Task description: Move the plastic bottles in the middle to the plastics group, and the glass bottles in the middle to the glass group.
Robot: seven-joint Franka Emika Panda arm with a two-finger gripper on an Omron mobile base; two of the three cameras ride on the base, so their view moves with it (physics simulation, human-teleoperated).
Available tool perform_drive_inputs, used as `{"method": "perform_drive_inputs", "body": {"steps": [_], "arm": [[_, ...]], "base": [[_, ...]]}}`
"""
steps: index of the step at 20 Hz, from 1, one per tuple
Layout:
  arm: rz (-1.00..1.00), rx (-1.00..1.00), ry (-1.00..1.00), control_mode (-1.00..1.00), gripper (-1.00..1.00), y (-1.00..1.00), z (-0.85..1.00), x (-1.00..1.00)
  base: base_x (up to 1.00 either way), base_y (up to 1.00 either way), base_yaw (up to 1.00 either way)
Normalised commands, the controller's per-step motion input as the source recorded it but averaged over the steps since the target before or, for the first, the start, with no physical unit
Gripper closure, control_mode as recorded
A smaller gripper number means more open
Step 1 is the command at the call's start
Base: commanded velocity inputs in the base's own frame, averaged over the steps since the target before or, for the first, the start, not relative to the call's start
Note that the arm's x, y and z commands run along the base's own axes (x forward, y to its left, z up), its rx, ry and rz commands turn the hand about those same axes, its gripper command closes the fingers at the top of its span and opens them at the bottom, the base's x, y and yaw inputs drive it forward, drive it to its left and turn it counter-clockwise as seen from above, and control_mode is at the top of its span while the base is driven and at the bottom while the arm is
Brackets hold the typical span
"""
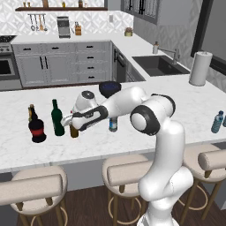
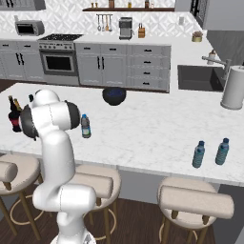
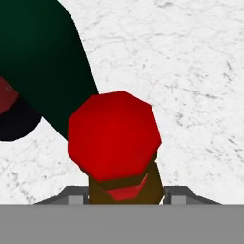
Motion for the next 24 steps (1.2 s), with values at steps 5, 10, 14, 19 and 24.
{"method": "perform_drive_inputs", "body": {"steps": [5, 10, 14, 19, 24], "arm": [[0.0, 0.0, 0.0, -1.0, 1.0, 0.16, -0.22, 0.02], [0.0, 0.0, 0.0, -1.0, 1.0, 0.02, -0.05, 0.0], [0.0, 0.0, 0.0, -1.0, -1.0, 0.0, 0.0, 0.0], [0.0, 0.0, 0.0, -1.0, -1.0, 0.0, 0.0, 0.0], [0.0, 0.0, 0.0, -1.0, -1.0, 0.0, 0.0, 0.0]], "base": [[0.0, 0.0, 0.0], [0.0, 0.0, 0.0], [0.0, 0.0, 0.0], [0.0, 0.0, 0.0], [0.0, 0.0, 0.0]]}}
